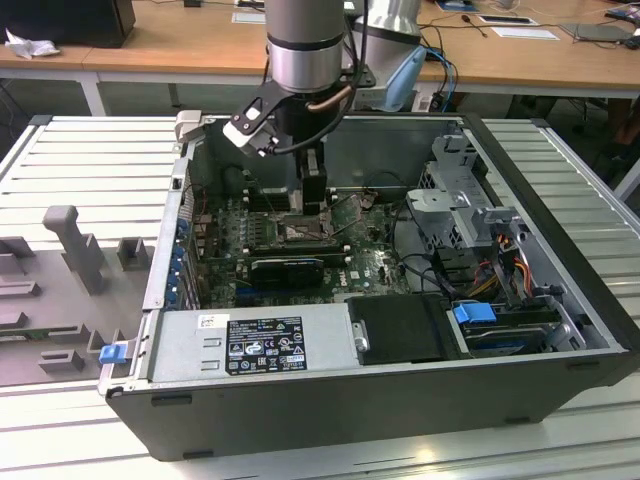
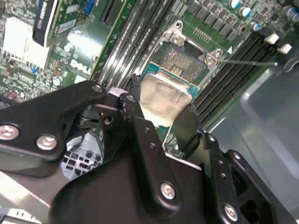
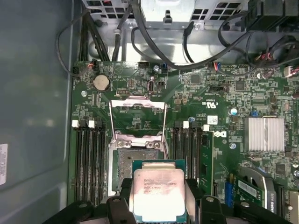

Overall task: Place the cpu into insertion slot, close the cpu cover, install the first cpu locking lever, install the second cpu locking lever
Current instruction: 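Place the cpu into insertion slot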

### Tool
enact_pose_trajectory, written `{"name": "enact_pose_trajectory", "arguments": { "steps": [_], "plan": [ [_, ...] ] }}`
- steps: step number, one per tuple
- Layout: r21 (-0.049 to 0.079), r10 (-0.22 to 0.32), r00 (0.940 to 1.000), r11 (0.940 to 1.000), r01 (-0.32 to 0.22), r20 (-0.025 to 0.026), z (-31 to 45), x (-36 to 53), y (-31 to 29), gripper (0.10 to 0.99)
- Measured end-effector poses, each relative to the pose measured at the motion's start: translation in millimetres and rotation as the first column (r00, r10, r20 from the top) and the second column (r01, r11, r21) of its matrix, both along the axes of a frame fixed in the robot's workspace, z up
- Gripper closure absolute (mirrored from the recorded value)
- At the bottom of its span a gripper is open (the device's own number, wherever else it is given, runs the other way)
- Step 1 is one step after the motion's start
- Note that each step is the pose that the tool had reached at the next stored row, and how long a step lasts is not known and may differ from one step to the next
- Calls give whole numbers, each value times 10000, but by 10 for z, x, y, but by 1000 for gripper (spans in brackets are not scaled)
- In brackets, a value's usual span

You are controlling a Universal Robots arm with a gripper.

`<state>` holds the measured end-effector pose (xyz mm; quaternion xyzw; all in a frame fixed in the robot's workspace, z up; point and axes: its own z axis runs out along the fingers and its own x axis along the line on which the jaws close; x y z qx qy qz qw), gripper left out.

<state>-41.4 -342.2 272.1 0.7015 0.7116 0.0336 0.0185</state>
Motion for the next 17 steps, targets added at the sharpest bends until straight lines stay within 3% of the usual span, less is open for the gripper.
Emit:
{"name": "enact_pose_trajectory", "arguments": {
  "steps": [4,7,12,15,17],
  "plan": [
    [25,0,10000,10000,0,-1,-94,0,0,561],
    [25,-2,10000,10000,2,0,-210,0,19,561],
    [25,0,10000,10000,0,0,-401,1,122,561],
    [25,-87,10000,10000,87,-1,-479,-18,137,561],
    [26,-104,9999,9999,104,0,-551,-22,184,561]
  ]
}}
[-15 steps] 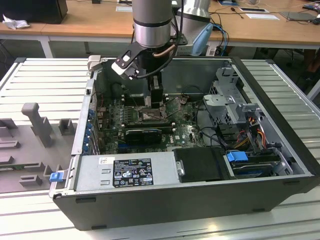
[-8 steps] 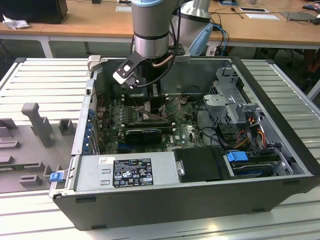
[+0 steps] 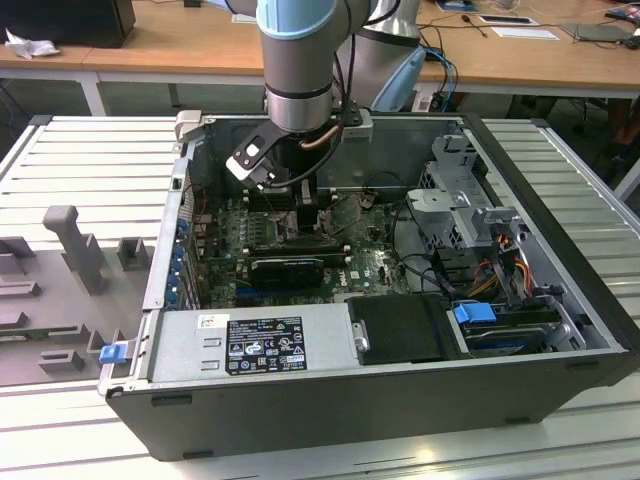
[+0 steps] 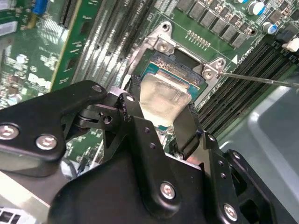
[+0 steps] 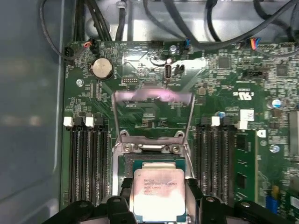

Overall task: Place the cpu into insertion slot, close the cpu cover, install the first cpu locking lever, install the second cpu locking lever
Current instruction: 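Place the cpu into insertion slot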

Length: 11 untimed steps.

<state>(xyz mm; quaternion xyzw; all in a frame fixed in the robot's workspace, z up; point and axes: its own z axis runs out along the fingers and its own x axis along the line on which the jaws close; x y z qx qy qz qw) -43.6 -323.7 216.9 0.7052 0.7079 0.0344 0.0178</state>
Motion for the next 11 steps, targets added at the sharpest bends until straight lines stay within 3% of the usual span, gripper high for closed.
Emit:
{"name": "enact_pose_trajectory", "arguments": {
  "steps": [11],
  "plan": [
    [-2,-73,10000,10000,73,-6,-110,1,13,561]
  ]
}}
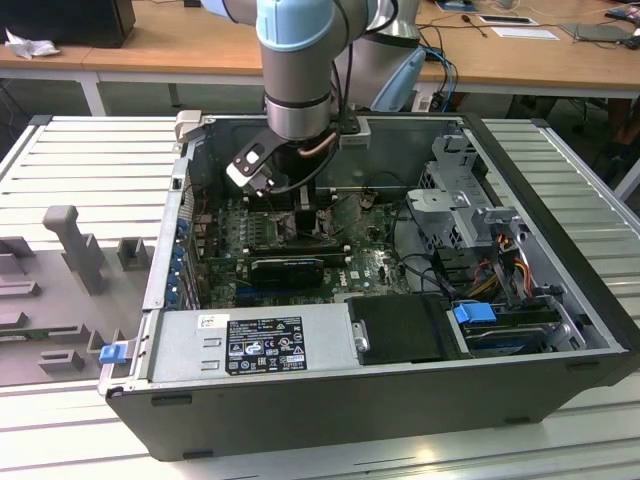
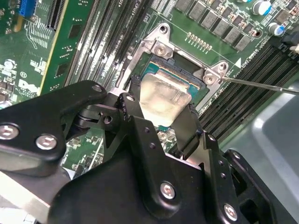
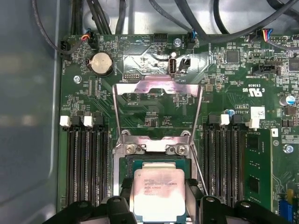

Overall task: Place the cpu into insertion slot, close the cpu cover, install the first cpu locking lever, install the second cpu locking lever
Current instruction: 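Place the cpu into insertion slot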

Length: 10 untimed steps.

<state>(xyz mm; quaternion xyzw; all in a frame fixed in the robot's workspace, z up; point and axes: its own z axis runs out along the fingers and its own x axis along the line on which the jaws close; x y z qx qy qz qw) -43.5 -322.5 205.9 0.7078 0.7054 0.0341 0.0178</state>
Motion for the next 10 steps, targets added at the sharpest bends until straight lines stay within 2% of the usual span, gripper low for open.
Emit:
{"name": "enact_pose_trajectory", "arguments": {
  "steps": [10],
  "plan": [
    [5,-17,10000,10000,17,1,-29,-10,1,561]
  ]
}}
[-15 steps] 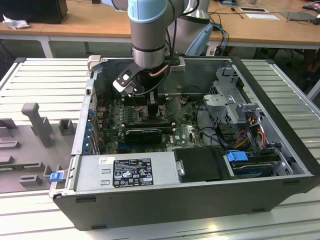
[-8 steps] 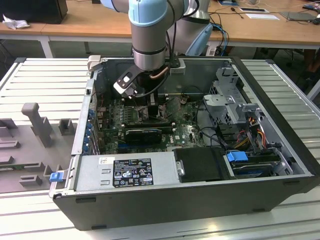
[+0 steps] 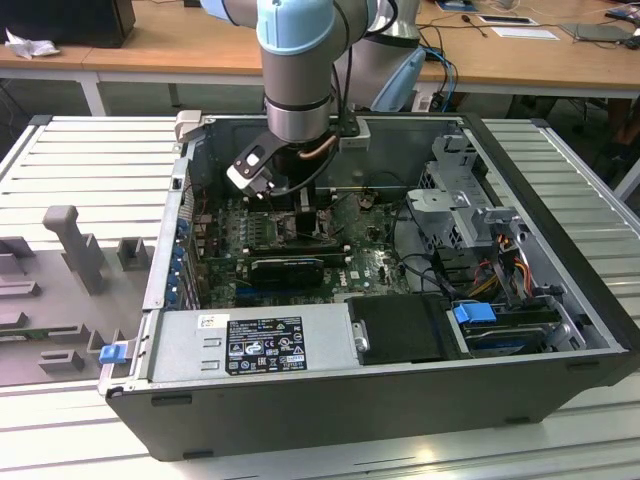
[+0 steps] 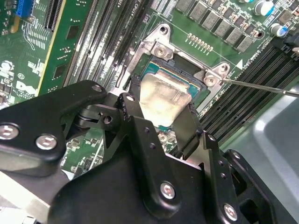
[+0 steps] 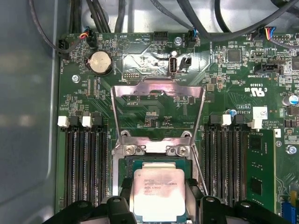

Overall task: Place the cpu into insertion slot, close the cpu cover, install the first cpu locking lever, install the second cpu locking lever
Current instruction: 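Place the cpu into insertion slot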

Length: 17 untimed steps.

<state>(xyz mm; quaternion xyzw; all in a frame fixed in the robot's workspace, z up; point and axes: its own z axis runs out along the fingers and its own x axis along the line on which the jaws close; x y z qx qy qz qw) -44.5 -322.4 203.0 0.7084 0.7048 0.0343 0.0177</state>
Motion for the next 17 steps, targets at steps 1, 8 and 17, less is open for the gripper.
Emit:
{"name": "enact_pose_trajectory", "arguments": {
  "steps": [1,8,17],
  "plan": [
    [-1,-35,10000,10000,35,-1,0,-3,0,561],
    [-1,-157,9999,9999,157,-7,-12,0,0,482],
    [108,-158,9999,9998,158,-10,-20,2,38,482]
  ]
}}
